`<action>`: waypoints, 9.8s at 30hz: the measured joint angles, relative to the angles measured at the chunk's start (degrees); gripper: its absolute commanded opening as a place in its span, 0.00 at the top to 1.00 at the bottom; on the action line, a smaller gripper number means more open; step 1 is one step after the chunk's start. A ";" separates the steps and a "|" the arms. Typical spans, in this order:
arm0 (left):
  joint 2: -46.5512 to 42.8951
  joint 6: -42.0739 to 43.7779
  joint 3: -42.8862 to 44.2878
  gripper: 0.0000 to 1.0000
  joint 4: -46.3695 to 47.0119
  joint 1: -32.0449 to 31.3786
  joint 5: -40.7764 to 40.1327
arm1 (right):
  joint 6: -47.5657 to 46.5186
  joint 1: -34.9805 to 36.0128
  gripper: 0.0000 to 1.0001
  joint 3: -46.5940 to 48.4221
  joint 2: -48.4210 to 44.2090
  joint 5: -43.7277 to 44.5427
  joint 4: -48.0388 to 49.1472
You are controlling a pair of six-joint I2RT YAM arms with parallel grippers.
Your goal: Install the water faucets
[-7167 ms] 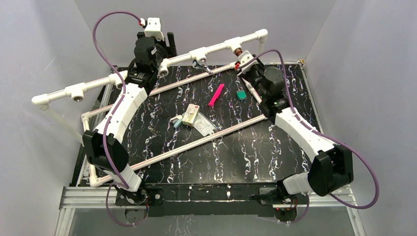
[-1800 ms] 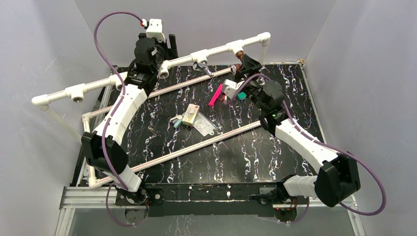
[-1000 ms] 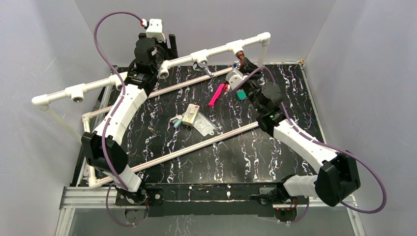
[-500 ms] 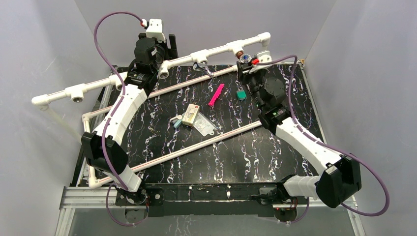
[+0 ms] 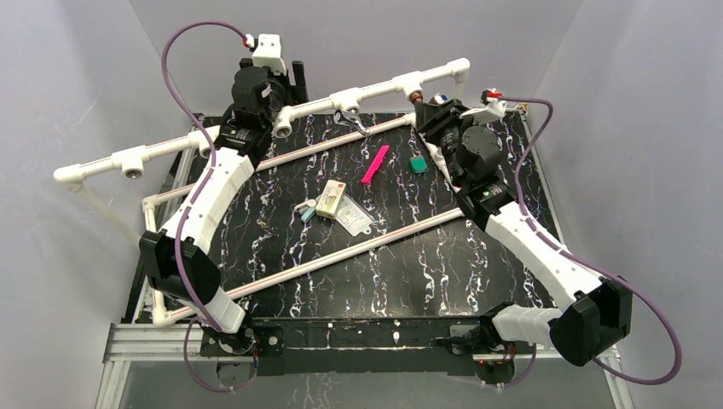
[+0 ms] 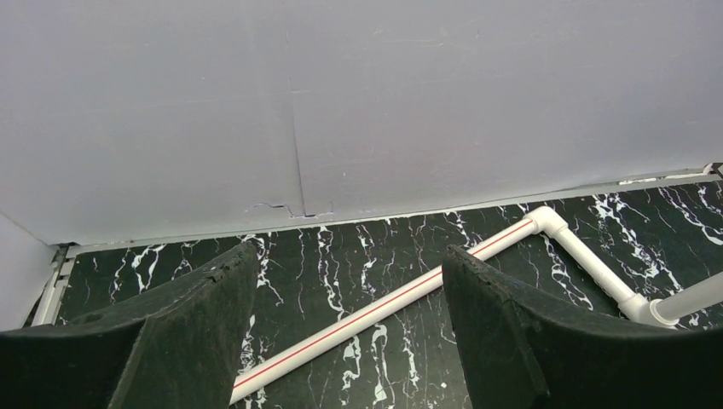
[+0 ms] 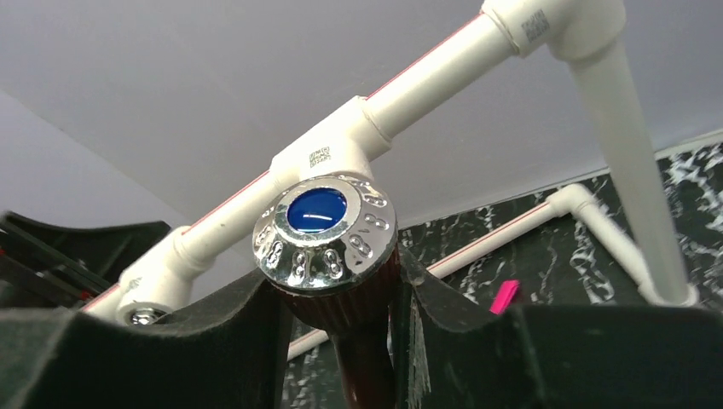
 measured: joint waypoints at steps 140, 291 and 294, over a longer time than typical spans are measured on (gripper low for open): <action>-1.01 -0.22 -0.90 0.24 -1.05 0.00 0.52 | -118.97 0.15 0.99 -3.91 1.33 -10.88 0.04; -0.72 -0.85 -0.61 0.24 -1.70 0.02 2.25 | -83.54 1.33 0.01 -12.20 -16.44 -20.57 -6.05; -0.68 -0.85 -0.59 0.24 -1.70 0.02 2.25 | -87.41 1.33 0.01 -12.17 -13.92 -21.40 -4.28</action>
